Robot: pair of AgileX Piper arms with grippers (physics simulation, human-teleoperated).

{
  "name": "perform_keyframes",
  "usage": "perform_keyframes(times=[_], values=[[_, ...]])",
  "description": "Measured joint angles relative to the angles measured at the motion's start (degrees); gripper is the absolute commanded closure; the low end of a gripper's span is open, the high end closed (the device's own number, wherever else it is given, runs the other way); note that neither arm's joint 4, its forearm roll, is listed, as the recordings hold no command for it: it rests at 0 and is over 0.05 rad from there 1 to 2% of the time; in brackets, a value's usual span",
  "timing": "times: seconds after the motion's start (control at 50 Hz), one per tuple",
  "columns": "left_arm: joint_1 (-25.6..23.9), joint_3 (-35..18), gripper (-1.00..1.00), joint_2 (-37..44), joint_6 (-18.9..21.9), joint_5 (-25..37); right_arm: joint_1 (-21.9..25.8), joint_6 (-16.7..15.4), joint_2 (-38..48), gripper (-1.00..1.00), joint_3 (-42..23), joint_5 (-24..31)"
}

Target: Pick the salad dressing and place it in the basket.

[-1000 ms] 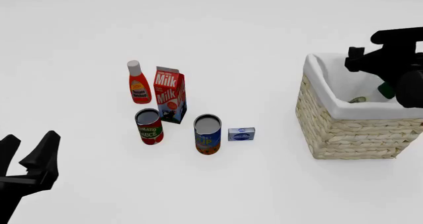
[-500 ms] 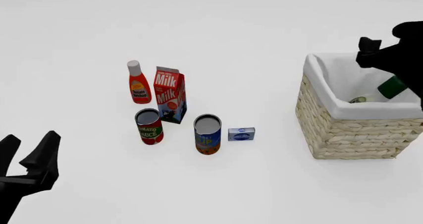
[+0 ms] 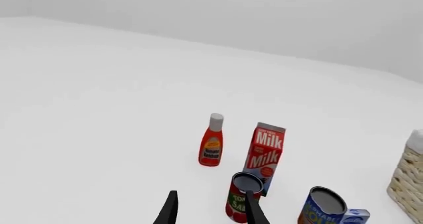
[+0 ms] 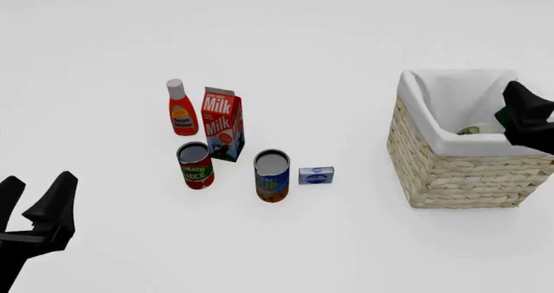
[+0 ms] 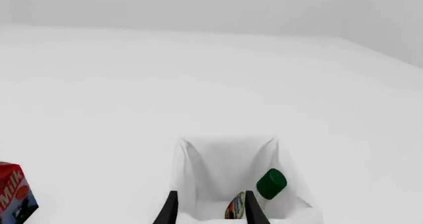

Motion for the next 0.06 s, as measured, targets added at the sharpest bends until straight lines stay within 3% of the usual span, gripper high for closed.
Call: perform_keyframes(times=[0.06], values=[[-0.16,-0.03,-1.00,-0.33,0.01,0.22,0.30,0.63,-3.87,-1.00,2.56,0.64]])
